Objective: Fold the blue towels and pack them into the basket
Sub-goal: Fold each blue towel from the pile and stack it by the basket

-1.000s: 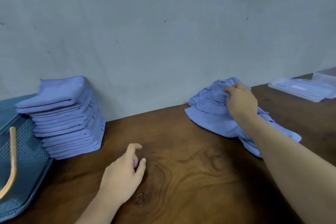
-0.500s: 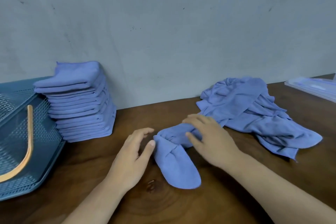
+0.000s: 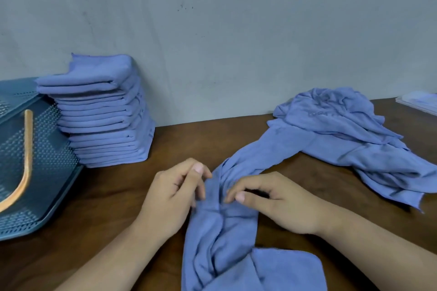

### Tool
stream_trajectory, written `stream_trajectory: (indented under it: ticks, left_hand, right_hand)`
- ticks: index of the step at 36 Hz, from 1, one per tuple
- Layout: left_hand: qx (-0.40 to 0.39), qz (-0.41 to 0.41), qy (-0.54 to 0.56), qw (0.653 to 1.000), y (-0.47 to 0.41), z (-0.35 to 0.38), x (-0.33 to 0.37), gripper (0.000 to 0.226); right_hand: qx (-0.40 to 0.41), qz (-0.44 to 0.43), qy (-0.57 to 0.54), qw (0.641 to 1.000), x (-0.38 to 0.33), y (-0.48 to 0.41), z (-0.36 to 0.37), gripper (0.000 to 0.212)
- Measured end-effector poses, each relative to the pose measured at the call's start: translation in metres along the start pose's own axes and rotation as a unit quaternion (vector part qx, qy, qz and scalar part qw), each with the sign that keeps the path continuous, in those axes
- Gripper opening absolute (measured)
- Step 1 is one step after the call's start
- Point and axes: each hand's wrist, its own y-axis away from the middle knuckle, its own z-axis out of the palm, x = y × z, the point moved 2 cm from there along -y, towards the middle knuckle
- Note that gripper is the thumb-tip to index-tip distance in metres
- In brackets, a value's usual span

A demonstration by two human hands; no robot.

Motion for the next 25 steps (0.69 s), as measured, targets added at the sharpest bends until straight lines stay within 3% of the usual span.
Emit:
stream_trajectory:
  ticks: [2,4,7,9,11,13,16,19,22,25]
  left_hand:
    - [0.010,0.007,-0.063,0.998,-0.003,-0.001,-0.004,0.021]
    - [-0.040,-0.008,-0.109,0.993,-0.006,0.002,-0.011,0.012]
    - [-0.166,0.019,-0.188,0.968,-0.006,0.012,-0.016,0.026]
    - [-0.191,0.034,-0.203,0.960,-0.004,0.014,-0.015,0.029]
    - [-0.187,0.033,-0.178,0.965,-0.002,0.014,-0.011,0.022]
    - [-0.187,0.033,-0.129,0.973,0.001,0.016,-0.003,0.022]
    - [-0.196,0.005,-0.013,0.981,0.006,0.017,0.004,0.045]
    - [-0.126,-0.050,0.031,0.990,0.007,0.014,0.005,0.064]
    - [0.023,-0.063,-0.017,0.998,-0.001,0.004,-0.006,0.057]
    - [0.066,-0.100,-0.173,0.978,-0.008,-0.003,-0.023,0.024]
  right_hand:
    - [0.049,-0.008,-0.038,0.998,-0.001,0.000,0.000,0.018]
    - [0.129,-0.006,-0.017,0.991,0.005,-0.002,-0.002,0.020]
    - [0.212,0.046,0.161,0.963,0.022,-0.004,-0.011,0.022]
    - [0.190,0.118,0.281,0.933,0.033,-0.004,-0.016,0.032]
    - [0.151,0.166,0.314,0.923,0.039,-0.003,-0.018,0.044]
    - [0.117,0.161,0.285,0.937,0.037,-0.003,-0.016,0.044]
    - [0.072,0.080,0.230,0.967,0.023,-0.002,-0.011,0.028]
    - [0.037,0.015,0.105,0.994,0.010,0.000,-0.004,0.019]
    - [0.046,-0.011,-0.031,0.998,-0.001,0.003,0.002,0.014]
    - [0.143,-0.006,-0.053,0.988,0.000,0.000,0.002,0.016]
